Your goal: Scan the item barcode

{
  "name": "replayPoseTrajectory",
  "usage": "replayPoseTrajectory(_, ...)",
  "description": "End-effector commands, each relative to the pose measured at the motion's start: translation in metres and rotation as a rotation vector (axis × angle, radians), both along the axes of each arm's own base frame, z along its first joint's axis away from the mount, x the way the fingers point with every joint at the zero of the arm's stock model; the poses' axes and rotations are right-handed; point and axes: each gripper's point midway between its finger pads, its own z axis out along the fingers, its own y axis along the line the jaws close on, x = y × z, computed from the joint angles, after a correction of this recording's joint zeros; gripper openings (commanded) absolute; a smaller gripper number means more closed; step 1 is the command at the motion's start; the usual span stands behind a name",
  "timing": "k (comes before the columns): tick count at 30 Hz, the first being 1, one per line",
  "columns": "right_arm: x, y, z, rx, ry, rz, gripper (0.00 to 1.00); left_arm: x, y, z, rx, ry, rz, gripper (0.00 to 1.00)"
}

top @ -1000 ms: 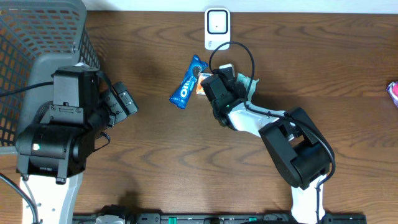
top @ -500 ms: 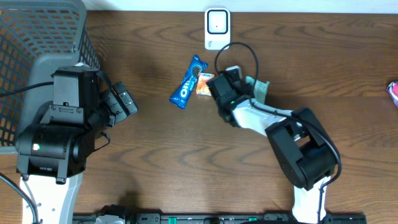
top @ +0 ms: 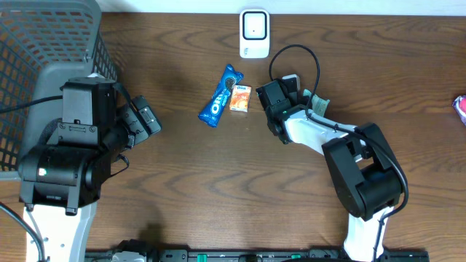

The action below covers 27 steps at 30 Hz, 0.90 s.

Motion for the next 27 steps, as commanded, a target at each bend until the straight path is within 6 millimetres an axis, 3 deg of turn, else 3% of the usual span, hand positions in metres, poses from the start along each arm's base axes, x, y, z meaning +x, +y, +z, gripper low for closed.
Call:
replayPoseTrajectory(1, 0.009, 0.004, 0.046, 0.004, -0.088, -0.009, 0.51, 0.001, 0.003, 0.002, 0.011, -0.003, 0.01, 0.98)
replayPoseTrajectory(5, 0.0, -0.007, 0.047, 0.022, -0.068, -0.062, 0.51, 0.001, 0.003, 0.002, 0.011, -0.003, 0.01, 0.98)
replayPoseTrajectory(14, -0.004, -0.014, 0.012, 0.229, 0.0, -0.169, 0.44, 0.001, 0.003, 0.002, 0.011, -0.003, 0.01, 0.98)
replayPoseTrajectory(27, -0.014, -0.014, -0.031, 0.22, 0.092, -0.185, 0.47, 0.001, 0.003, 0.002, 0.011, -0.003, 0.01, 0.98)
